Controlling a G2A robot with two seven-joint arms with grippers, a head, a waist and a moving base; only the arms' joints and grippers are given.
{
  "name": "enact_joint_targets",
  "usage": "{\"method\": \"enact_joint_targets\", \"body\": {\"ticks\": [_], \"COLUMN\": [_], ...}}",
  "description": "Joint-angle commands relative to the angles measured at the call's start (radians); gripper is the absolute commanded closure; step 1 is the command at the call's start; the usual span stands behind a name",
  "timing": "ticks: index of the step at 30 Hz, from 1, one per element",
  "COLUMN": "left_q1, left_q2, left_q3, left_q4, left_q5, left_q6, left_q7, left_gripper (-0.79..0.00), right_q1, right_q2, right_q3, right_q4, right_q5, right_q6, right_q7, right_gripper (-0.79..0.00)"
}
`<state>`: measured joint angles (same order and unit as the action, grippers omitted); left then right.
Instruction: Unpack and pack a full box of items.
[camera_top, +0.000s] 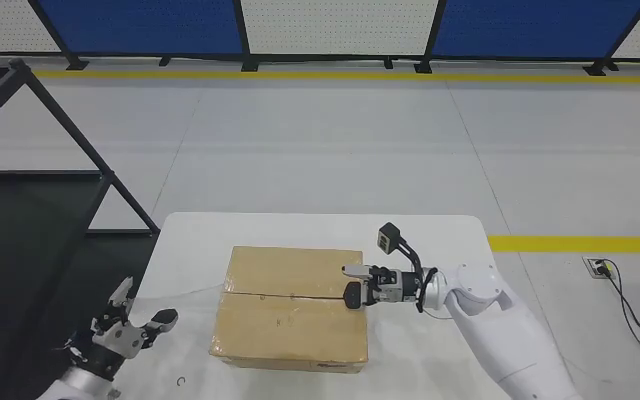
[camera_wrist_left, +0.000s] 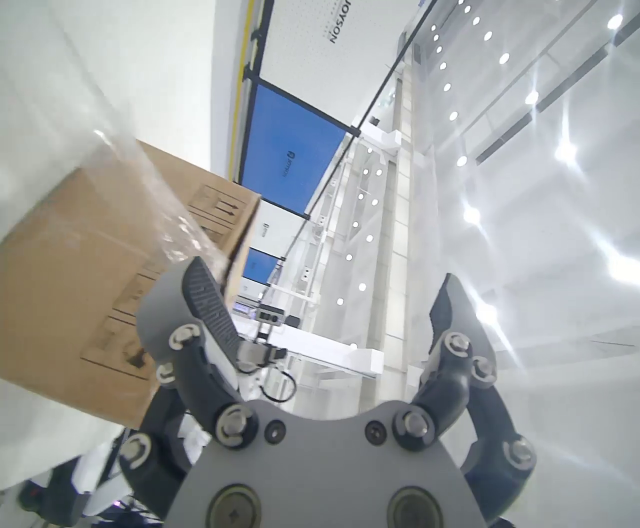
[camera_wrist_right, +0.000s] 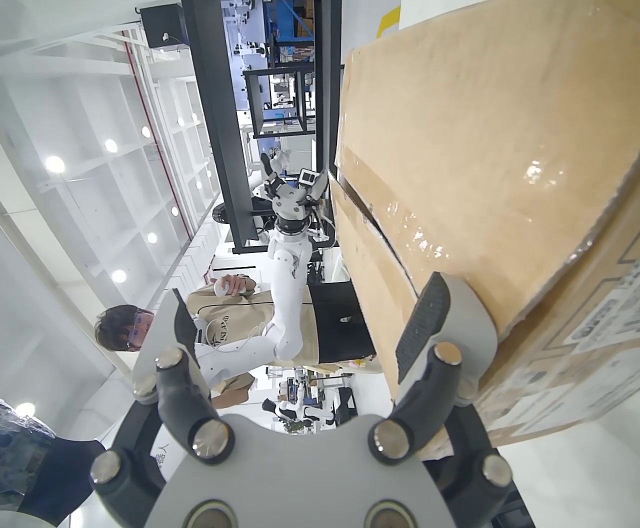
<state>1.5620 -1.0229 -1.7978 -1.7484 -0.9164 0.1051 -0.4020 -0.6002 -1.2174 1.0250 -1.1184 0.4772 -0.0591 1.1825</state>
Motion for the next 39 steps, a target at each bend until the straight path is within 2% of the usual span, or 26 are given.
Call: {"method": "enact_joint_targets", "body": {"ticks": [1, 7, 22, 32, 39], "left_q1": [0.0, -0.035, -0.241, -0.324, -0.363], "left_q2": [-0.002, -0.011, -0.061, -0.084, -0.101], "left_q3": [0.019, 0.091, 0.295, 0.352, 0.347], "left_q4": [0.024, 0.115, 0.302, 0.367, 0.401], "left_q5": [0.053, 0.086, 0.139, 0.204, 0.167], "left_q6": [-0.019, -0.033, -0.209, -0.25, -0.326], "left_q7": [0.019, 0.024, 0.189, 0.282, 0.334], "left_gripper": [-0.785, -0.785, -0.785, -0.785, -0.785], "right_q1": [0.002, 0.007, -0.004, -0.01, -0.01], "right_q2": [-0.001, -0.003, -0.005, -0.004, -0.004], "right_q3": [-0.002, -0.007, -0.01, -0.007, -0.006], "right_q4": [0.0, 0.004, 0.0, -0.011, -0.007], "right_q5": [-0.001, 0.002, 0.005, 0.0, 0.001], "right_q6": [0.001, 0.0, -0.003, 0.0, 0.001], "right_q7": [0.0, 0.004, 0.002, 0.001, 0.004], "right_gripper": [-0.785, -0.785, -0.785, -0.785, -0.785]}}
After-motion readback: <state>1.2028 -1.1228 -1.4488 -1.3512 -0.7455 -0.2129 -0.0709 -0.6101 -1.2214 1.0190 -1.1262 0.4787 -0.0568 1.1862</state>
